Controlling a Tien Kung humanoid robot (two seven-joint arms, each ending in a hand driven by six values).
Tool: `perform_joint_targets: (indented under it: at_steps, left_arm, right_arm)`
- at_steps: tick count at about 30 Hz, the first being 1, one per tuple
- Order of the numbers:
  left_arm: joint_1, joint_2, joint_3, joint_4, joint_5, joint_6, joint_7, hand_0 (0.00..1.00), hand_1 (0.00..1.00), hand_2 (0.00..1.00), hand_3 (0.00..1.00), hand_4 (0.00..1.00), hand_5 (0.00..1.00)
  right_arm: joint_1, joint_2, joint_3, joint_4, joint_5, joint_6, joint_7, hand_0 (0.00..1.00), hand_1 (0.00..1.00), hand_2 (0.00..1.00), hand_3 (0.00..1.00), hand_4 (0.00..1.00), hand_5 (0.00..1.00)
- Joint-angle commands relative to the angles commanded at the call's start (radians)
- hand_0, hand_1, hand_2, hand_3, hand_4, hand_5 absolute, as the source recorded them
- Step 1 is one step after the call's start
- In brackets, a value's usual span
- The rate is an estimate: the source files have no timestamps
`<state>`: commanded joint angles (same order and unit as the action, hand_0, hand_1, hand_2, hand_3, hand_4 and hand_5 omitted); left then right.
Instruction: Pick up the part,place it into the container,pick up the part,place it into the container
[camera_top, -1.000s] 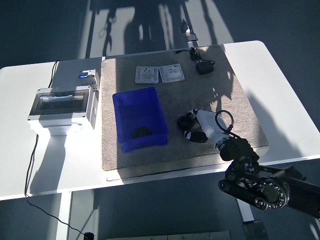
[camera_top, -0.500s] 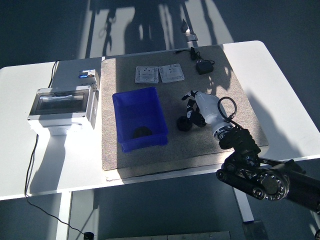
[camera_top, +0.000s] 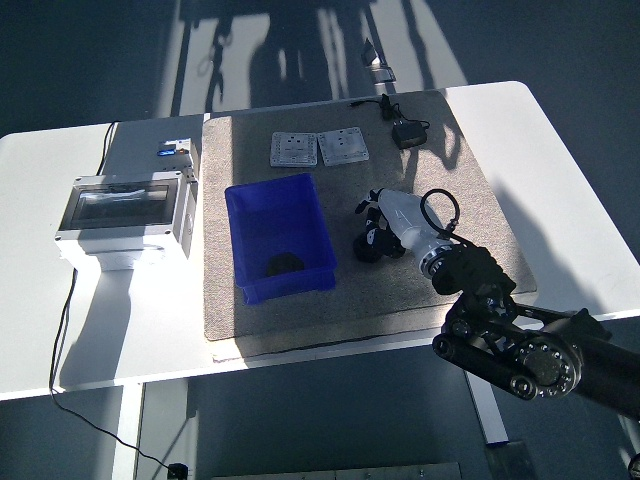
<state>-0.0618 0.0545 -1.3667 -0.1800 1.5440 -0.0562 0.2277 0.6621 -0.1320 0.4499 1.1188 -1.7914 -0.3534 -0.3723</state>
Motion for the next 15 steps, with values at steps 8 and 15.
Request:
perform_joint_targets:
  at_steps: [8, 15]
  left_arm:
    - [0.003, -0.001, -0.003, 0.0, 0.001, -0.001, 0.003, 0.703, 0.695, 0.658, 0.421, 0.85, 0.998]
    - [0.003, -0.001, -0.005, 0.0, 0.003, 0.0, 0.004, 0.703, 0.695, 0.658, 0.422, 0.848, 0.998]
  right_arm:
    - [-0.01, -0.003, 0.033, 0.016, -0.079, 0.085, -0.022, 0.632, 0.755, 0.884, 0.998, 0.958, 0.512]
    - [0.002, 0.005, 0.019, 0.01, -0.098, 0.107, -0.033, 0.657, 0.755, 0.864, 0.961, 0.998, 0.569]
